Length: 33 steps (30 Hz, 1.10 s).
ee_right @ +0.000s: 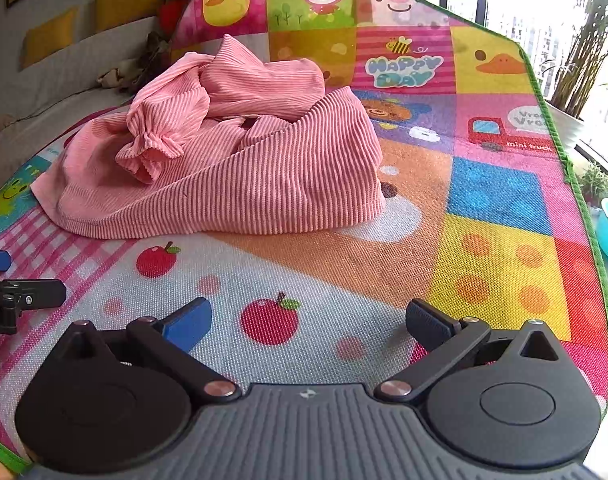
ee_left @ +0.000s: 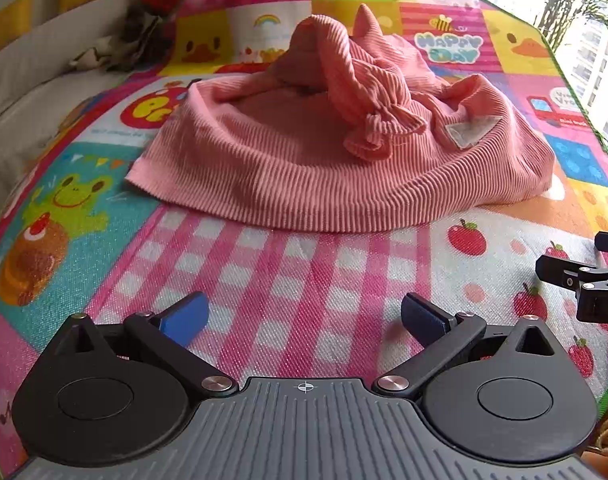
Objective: Fold clothes
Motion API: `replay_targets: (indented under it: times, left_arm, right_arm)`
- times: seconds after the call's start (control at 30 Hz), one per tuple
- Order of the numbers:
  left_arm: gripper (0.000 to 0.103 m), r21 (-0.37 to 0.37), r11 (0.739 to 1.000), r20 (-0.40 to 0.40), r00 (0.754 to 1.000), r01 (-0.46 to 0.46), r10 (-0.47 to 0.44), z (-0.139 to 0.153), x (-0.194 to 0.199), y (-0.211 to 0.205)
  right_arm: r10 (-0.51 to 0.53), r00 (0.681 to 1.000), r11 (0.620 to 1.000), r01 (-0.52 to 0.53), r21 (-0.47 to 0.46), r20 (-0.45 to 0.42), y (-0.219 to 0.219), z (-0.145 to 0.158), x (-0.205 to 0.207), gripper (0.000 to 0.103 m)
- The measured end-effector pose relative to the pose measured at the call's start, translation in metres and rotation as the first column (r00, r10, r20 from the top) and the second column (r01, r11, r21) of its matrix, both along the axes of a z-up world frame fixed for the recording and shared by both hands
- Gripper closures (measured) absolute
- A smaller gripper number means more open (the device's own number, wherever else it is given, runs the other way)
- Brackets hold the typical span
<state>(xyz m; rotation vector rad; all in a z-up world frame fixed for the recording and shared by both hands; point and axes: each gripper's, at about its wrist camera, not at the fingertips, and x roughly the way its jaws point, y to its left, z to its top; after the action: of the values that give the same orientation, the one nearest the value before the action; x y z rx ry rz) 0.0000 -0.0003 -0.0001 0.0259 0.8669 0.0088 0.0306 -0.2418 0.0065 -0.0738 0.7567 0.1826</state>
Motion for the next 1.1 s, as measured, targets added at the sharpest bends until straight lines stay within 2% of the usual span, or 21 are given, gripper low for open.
replay_targets:
  times: [0.07,0.13,1.1]
  left_arm:
    - [0.000,-0.004,1.000,-0.001,1.000,0.002,-0.002,-0.0003,0.0002,-0.0018]
    - [0.000,-0.041,0.999,0.010,1.000,0.000,0.001,0.0001,-0.0005,0.0006]
    - [0.000,-0.026,1.000,0.025,1.000,0.001,0.000,-0.0006,-0.0031,-0.0009]
  right_arm:
    - [0.000,1.000,1.000,0.000,0.002,0.001,0.0003,-0.0001,0.0000,0.000]
    - [0.000,1.000,1.000,0.000,0.003,0.002,0.0007,-0.0002,-0.0001,0.000]
    - [0.001,1.000,1.000,-0.001,-0.002,0.017,0.0043,-0.0013,-0.0015,0.000]
